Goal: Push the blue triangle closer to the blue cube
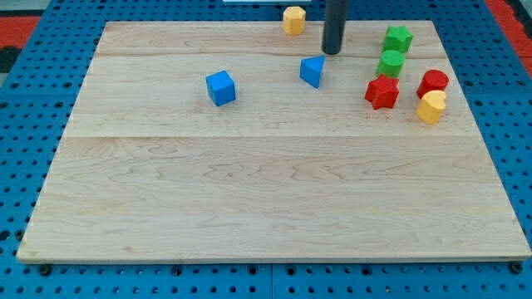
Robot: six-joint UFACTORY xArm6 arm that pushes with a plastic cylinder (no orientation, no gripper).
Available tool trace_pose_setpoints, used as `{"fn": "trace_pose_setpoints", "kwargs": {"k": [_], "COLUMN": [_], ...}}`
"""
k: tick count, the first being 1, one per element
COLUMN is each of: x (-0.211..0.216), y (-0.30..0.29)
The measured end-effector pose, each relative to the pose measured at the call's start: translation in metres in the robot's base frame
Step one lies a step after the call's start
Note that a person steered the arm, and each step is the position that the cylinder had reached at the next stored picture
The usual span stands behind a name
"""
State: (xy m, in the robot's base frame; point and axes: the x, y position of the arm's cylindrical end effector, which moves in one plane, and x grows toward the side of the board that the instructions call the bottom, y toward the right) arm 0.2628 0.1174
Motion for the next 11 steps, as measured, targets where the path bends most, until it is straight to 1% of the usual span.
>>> {"fn": "trace_pose_setpoints", "kwargs": {"k": [1, 2, 3, 4, 5, 6, 7, 8, 10, 11], "x": [0.021, 0.03, 0.034, 0.037, 0.038, 0.052, 0.052, 0.052, 0.078, 0.082], "y": [0.001, -0.025, -0.056, -0.064, -0.055, -0.065, -0.093, -0.101, -0.065, -0.073]}}
